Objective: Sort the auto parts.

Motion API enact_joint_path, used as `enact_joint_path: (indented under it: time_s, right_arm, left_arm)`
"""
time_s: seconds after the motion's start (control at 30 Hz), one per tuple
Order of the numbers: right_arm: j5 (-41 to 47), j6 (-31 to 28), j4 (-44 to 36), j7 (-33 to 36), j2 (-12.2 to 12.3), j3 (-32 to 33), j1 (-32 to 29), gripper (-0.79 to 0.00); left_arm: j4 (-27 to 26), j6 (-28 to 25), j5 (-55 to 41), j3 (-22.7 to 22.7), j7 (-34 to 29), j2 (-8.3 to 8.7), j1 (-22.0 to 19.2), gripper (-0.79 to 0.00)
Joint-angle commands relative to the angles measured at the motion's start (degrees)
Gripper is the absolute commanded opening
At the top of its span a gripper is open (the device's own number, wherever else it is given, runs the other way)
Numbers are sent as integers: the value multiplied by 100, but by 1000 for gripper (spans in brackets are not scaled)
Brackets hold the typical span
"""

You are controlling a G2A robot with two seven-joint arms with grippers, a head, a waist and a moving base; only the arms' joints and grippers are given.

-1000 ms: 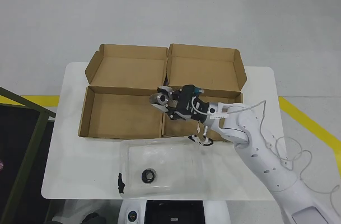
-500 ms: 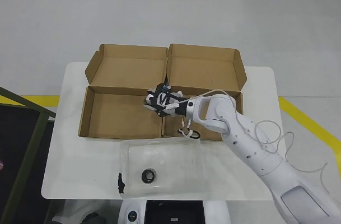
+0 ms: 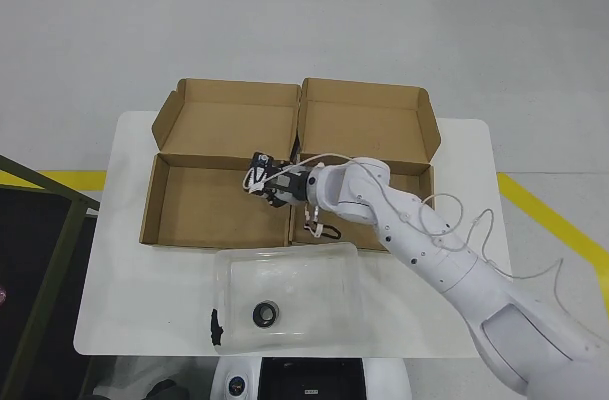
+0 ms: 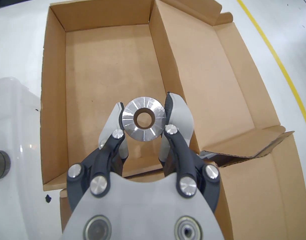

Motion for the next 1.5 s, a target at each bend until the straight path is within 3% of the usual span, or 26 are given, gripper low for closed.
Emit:
enact_joint_path:
  time_s: [0.0,0.43,0.6,1.17,1.23,1.47]
  right_arm:
    - [-1,14,149,47,-82,-98,88,-785]
    - [-295,287,976,246,-487,-453,376,-785]
    - [-333,274,1156,241,-575,-456,399,-668]
    - [-620,112,1383,426,-773,-443,403,-493]
    - [-681,90,1391,464,-787,-439,408,-440]
    - [-690,-22,1056,296,-765,-227,339,-419]
  left_arm:
    - [0,0,0,0,0,0,0,0]
    - [0,0,0,0,0,0,0,0]
    - [0,0,0,0,0,0,0,0]
    - [0,0,0,0,0,0,0,0]
    - [0,0,0,0,0,0,0,0]
    - [0,0,0,0,0,0,0,0]
